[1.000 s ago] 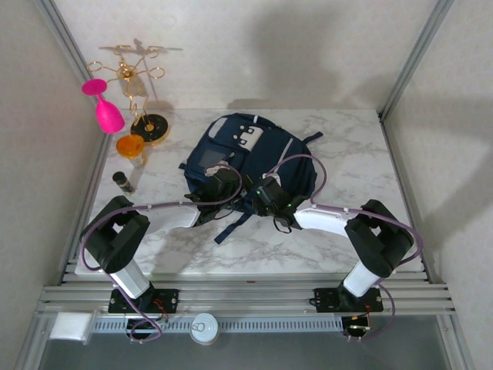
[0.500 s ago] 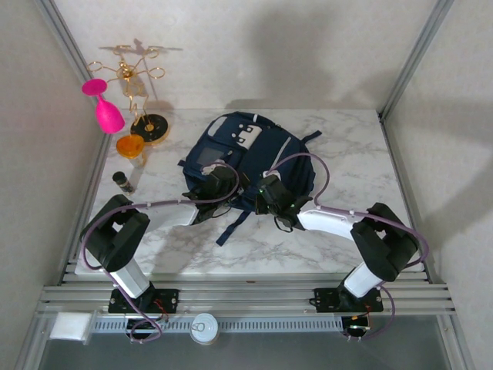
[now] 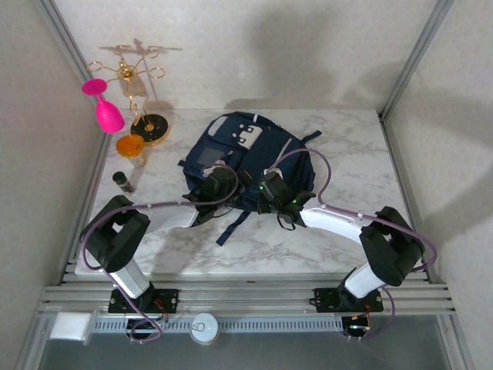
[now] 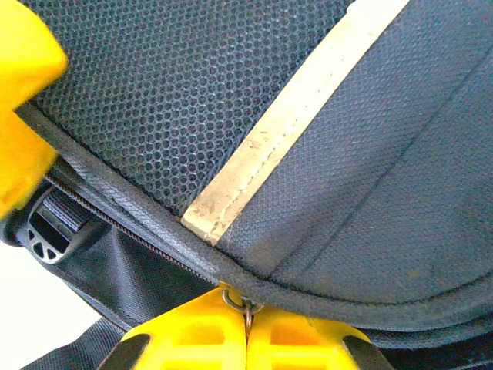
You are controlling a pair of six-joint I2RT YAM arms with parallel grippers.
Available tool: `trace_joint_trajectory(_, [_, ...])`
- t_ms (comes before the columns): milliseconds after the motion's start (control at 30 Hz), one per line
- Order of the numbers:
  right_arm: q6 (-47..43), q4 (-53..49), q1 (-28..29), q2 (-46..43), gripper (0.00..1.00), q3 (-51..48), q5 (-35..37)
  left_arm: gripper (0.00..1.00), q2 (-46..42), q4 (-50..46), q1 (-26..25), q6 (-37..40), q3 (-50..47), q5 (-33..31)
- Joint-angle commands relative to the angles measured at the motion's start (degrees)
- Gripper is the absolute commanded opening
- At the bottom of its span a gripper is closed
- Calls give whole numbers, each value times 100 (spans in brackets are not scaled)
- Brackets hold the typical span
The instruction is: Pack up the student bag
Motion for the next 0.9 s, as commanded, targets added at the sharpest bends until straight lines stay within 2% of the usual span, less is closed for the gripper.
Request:
trace_joint_trajectory(0, [41, -389, 12, -147, 0, 219, -58, 41, 345, 502, -139, -674, 174, -202])
trace_joint_trajectory(67, [64, -512, 7, -129, 0, 262, 11, 38, 488, 341, -147, -756, 269, -546])
trace_joint_trajectory(167, [144, -810, -2, -204, 0, 254, 279, 23, 454, 57, -109, -593, 340, -1100])
trace_joint_trajectory(267, [142, -1065, -52, -379, 0, 162, 601, 3, 263, -684, 16, -331, 469, -1515])
trace_joint_trajectory(300, [125, -1122, -98, -438, 0, 111, 685, 0, 152, -844, 52, -249, 435, -1656])
trace_joint_trajectory(500, [-170, -1308, -844, -787, 0, -75, 904, 0, -451, -1068, 456, 443, -1, -1428])
trace_joint_trajectory(567, [-384, -1270, -849, -776, 0, 16, 1023, 0, -559, -1217, 637, 877, -5, -1184])
trace_joint_trajectory(667, [-744, -1071, -676, -717, 0, 130, 482, 0, -543, -1666, 1027, 1574, 208, -790])
trace_joint_trajectory(733, [-751, -828, -371, -656, 0, 170, -3, 0, -532, -1559, 1226, 1841, 244, -247])
trace_joint_trajectory(800, [-675, -662, -194, -571, 0, 235, -417, 16, -632, -1440, 1221, 1855, 216, 67])
trace_joint_trajectory(867, [-670, -474, -29, -539, 0, 237, -537, 28, -826, -1164, 1122, 1537, 5, 366])
